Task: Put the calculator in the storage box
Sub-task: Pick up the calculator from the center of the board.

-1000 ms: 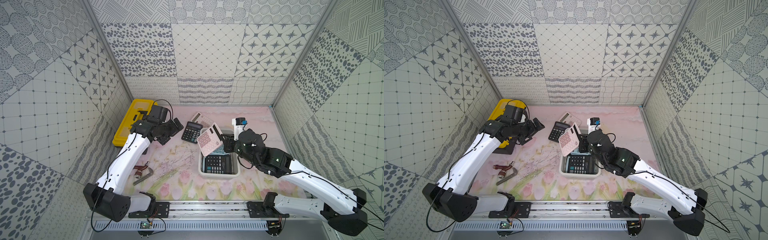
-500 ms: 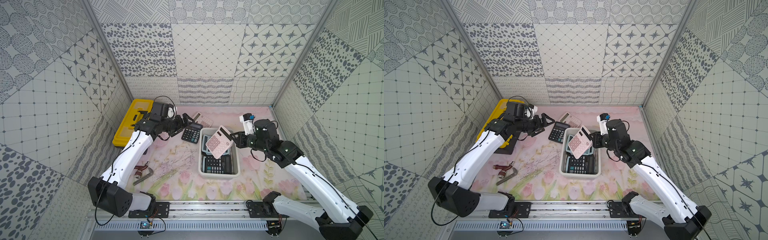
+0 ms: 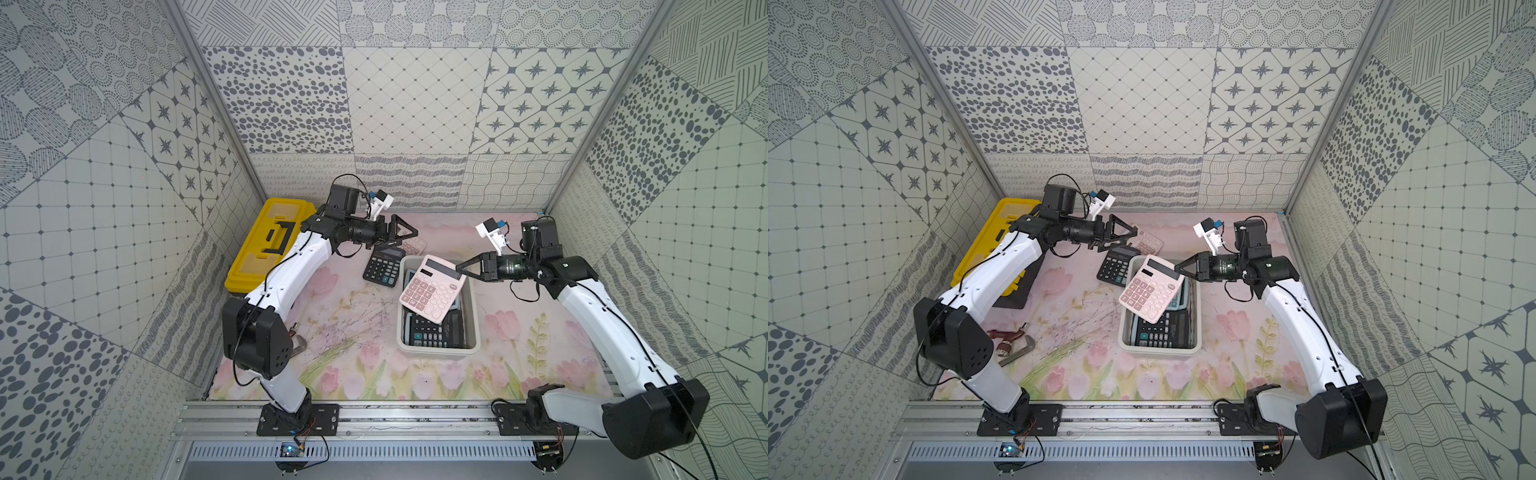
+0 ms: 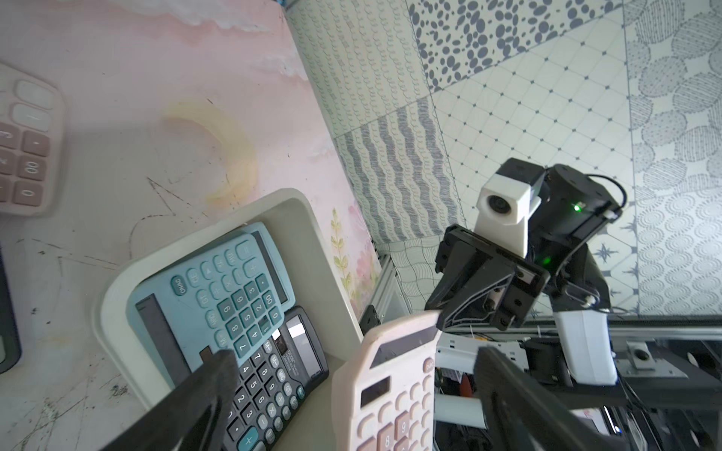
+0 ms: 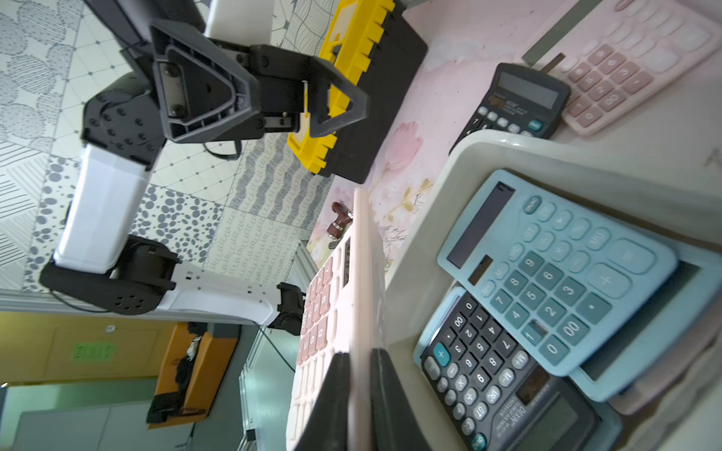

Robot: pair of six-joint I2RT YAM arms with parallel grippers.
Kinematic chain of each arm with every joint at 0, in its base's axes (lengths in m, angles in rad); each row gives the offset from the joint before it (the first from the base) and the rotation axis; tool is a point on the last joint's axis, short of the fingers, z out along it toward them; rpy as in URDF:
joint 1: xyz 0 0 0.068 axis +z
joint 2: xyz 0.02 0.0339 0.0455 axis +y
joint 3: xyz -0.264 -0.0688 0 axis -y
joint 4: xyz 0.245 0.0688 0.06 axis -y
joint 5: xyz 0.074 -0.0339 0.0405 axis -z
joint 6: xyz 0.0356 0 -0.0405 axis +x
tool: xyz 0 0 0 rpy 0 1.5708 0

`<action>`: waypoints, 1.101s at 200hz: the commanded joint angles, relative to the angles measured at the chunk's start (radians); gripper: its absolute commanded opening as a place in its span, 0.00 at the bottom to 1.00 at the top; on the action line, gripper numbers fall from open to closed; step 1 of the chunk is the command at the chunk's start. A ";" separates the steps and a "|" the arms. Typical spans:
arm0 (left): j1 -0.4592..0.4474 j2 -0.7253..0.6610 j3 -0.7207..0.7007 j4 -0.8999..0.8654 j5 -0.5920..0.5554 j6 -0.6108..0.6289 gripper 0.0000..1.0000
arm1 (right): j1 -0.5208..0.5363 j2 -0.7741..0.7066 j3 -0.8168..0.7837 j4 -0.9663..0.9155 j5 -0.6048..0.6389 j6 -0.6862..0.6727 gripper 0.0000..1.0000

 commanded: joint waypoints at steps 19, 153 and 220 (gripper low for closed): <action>-0.030 0.097 0.083 -0.085 0.355 0.216 0.93 | -0.005 0.072 0.049 0.087 -0.204 -0.051 0.00; -0.078 0.172 0.101 -0.210 0.407 0.327 0.41 | -0.071 0.327 0.133 0.124 -0.425 -0.132 0.00; -0.080 0.173 0.112 -0.222 0.407 0.324 0.00 | -0.073 0.356 0.124 0.145 -0.441 -0.115 0.00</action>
